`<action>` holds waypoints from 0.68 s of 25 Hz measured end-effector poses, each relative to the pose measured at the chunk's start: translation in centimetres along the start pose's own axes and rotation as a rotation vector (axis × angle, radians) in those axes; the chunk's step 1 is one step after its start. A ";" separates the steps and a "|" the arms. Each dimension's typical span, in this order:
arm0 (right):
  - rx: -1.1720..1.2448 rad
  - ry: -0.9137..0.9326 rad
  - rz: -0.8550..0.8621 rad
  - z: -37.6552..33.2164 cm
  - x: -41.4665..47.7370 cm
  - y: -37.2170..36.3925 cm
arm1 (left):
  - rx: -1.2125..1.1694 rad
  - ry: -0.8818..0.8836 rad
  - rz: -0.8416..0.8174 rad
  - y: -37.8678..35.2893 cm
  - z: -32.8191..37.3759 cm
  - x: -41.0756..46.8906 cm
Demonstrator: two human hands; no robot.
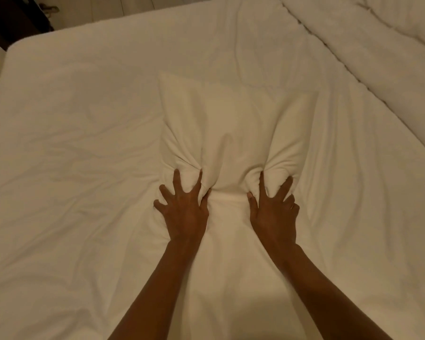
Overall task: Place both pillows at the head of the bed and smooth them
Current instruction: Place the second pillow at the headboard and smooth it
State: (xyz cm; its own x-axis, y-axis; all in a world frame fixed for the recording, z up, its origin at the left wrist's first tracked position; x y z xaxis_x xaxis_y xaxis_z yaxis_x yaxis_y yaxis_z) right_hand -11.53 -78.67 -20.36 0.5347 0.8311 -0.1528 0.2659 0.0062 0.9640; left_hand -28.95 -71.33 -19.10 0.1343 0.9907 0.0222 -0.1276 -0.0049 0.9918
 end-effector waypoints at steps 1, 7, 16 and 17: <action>0.019 0.008 -0.030 -0.2 -0.2 0.4 | 0.004 -0.007 -0.006 0.4 0.1 -0.2; 0.334 0.031 -0.036 -0.2 -1.7 4.8 | -0.259 0.033 -0.082 5.0 0.8 -1.2; 0.343 0.098 -0.052 -2.7 -8.6 21.8 | -0.603 0.118 -0.143 22.3 2.1 -6.0; 0.328 0.110 -0.038 -2.9 -9.4 24.6 | -0.636 0.129 -0.141 24.9 2.7 -6.6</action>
State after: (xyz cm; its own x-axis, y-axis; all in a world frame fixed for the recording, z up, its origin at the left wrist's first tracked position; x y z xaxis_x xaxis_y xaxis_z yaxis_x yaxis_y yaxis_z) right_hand -12.36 -84.69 5.48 0.4349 0.8886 -0.1455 0.5370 -0.1262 0.8341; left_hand -30.39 -78.31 5.75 0.0787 0.9844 -0.1573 -0.6779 0.1685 0.7156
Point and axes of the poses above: each hand's wrist, its own x-axis towards the middle knuckle, its own y-axis out of the back of the hand, z = x × y, the point moved 3 cm from there along x, towards the middle knuckle, and after that the axes turned 2 degrees about -x, right-handed, at the moved point
